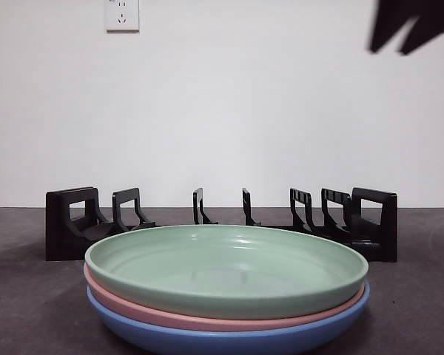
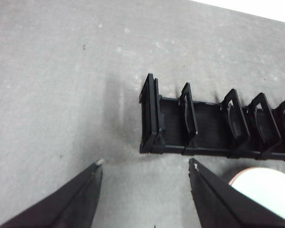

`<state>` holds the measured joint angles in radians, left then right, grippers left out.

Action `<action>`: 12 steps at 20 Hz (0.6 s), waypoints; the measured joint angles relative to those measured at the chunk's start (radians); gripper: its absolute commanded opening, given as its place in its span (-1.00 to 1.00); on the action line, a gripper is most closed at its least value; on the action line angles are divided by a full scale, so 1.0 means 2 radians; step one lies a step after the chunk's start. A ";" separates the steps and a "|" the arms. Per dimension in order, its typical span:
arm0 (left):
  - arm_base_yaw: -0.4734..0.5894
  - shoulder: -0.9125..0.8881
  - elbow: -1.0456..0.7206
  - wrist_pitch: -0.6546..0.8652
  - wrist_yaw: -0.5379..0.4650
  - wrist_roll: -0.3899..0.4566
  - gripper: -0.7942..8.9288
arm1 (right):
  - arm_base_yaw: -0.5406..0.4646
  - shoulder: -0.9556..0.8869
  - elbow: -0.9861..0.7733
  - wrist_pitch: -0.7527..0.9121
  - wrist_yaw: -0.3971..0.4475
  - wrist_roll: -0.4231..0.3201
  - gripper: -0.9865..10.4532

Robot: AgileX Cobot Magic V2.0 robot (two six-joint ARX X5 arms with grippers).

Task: Place the plate

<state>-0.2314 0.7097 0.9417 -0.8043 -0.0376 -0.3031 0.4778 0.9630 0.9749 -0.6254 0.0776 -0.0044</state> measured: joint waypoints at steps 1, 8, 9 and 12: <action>0.000 0.008 0.000 0.009 0.000 0.000 -0.24 | -0.025 -0.011 -0.002 -0.003 -0.009 0.000 -0.41; 0.000 0.037 0.000 0.011 0.002 0.011 -0.82 | -0.067 -0.028 -0.002 -0.030 -0.013 -0.002 -0.79; 0.000 0.037 0.000 0.019 0.002 0.012 -0.82 | -0.067 -0.028 -0.002 -0.026 -0.014 -0.002 -0.79; 0.000 0.036 0.000 0.024 0.002 0.013 -0.82 | -0.066 -0.031 -0.002 -0.030 -0.016 -0.002 -0.79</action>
<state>-0.2314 0.7822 0.9417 -0.7559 -0.0341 -0.2764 0.3450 0.9016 0.9714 -0.6861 0.0452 -0.0074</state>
